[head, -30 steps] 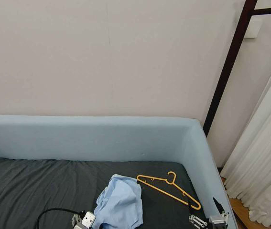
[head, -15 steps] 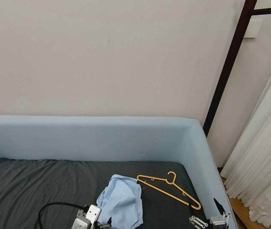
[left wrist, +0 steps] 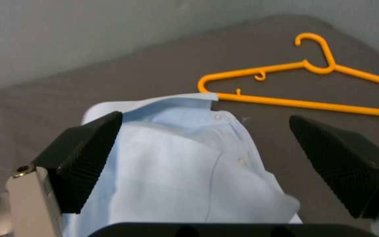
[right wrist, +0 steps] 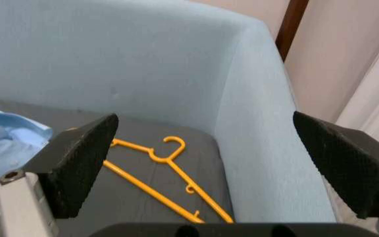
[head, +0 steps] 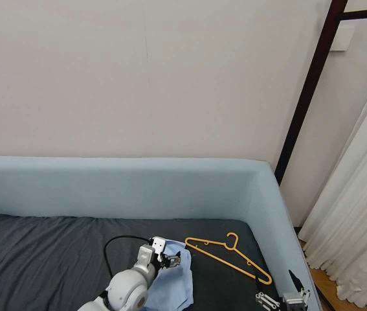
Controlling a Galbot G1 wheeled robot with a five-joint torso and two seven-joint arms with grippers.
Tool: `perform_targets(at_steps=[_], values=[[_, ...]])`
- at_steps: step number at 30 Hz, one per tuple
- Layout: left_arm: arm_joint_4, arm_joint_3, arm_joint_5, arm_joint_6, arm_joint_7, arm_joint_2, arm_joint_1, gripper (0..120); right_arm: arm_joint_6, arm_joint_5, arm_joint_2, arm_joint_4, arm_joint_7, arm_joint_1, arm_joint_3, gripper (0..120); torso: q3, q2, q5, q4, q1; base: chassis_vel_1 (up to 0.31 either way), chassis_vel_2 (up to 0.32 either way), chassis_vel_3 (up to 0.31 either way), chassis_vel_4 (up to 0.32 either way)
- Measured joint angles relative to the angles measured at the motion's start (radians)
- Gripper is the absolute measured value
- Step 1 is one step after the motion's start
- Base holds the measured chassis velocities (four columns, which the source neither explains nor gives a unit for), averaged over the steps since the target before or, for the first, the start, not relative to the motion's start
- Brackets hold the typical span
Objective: Pick up the clothes from the sofa and hang them on the clothes hanger.
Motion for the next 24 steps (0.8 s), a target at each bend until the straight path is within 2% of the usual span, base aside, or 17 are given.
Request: perform_targets(at_steps=[1, 5, 14, 16, 17, 18, 19, 22, 23, 24], values=[[0.049, 0.023, -0.001, 0.022, -0.001, -0.030, -0.029, 100, 0.000, 0.000, 0.001, -0.006, 0.001, 0.001, 0.003, 100, 0.000, 0.000, -0.0003, 0.0000, 0.000, 0.000, 0.000, 0.000, 0.000], [0.115, 0.053, 0.005, 0.061, -0.017, -0.076, -0.057, 100, 0.000, 0.002, 0.002, -0.014, 0.003, 0.006, 0.004, 100, 0.000, 0.000, -0.0001, 0.0000, 0.000, 0.000, 0.000, 0.000, 0.000], [0.195, 0.055, 0.031, 0.085, -0.037, -0.126, -0.062, 100, 0.000, 0.003, 0.003, -0.026, 0.003, 0.021, 0.002, 100, 0.000, 0.000, -0.0002, 0.0001, 0.000, 0.000, 0.000, 0.000, 0.000], [0.196, 0.049, 0.032, 0.097, -0.046, -0.129, -0.056, 96, 0.000, 0.004, 0.002, -0.028, 0.003, 0.023, 0.002, 100, 0.000, 0.000, -0.0002, 0.0001, 0.000, 0.000, 0.000, 0.000, 0.000], [0.191, 0.043, 0.032, 0.107, -0.051, -0.128, -0.049, 90, 0.000, 0.004, 0.000, -0.029, 0.003, 0.025, 0.002, 100, 0.000, 0.000, -0.0003, 0.0002, 0.000, 0.000, 0.000, 0.000, 0.000], [0.191, 0.043, 0.032, 0.107, -0.051, -0.128, -0.049, 90, 0.000, 0.004, 0.000, -0.029, 0.003, 0.025, 0.002, 100, 0.000, 0.000, -0.0003, 0.0002, 0.000, 0.000, 0.000, 0.000, 0.000], [0.183, 0.038, 0.031, 0.108, -0.053, -0.125, -0.042, 84, 0.000, 0.004, -0.001, -0.029, 0.003, 0.027, 0.001, 100, 0.000, 0.000, -0.0003, 0.0002, 0.000, 0.000, 0.000, 0.000, 0.000], [0.175, 0.032, 0.031, 0.109, -0.053, -0.120, -0.032, 75, 0.000, 0.004, -0.002, -0.029, 0.003, 0.029, -0.001, 100, 0.000, 0.000, -0.0003, 0.0001, 0.000, 0.000, 0.000, 0.000, 0.000], [0.167, 0.027, 0.031, 0.108, -0.053, -0.116, -0.024, 68, 0.000, 0.004, -0.003, -0.029, 0.003, 0.029, -0.001, 100, 0.000, 0.000, -0.0003, 0.0002, 0.000, 0.000, 0.000, 0.000, 0.000], [0.167, 0.027, 0.031, 0.108, -0.053, -0.116, -0.024, 68, 0.000, 0.004, -0.003, -0.029, 0.003, 0.029, -0.001, 100, 0.000, 0.000, -0.0003, 0.0002, 0.000, 0.000, 0.000, 0.000, 0.000]])
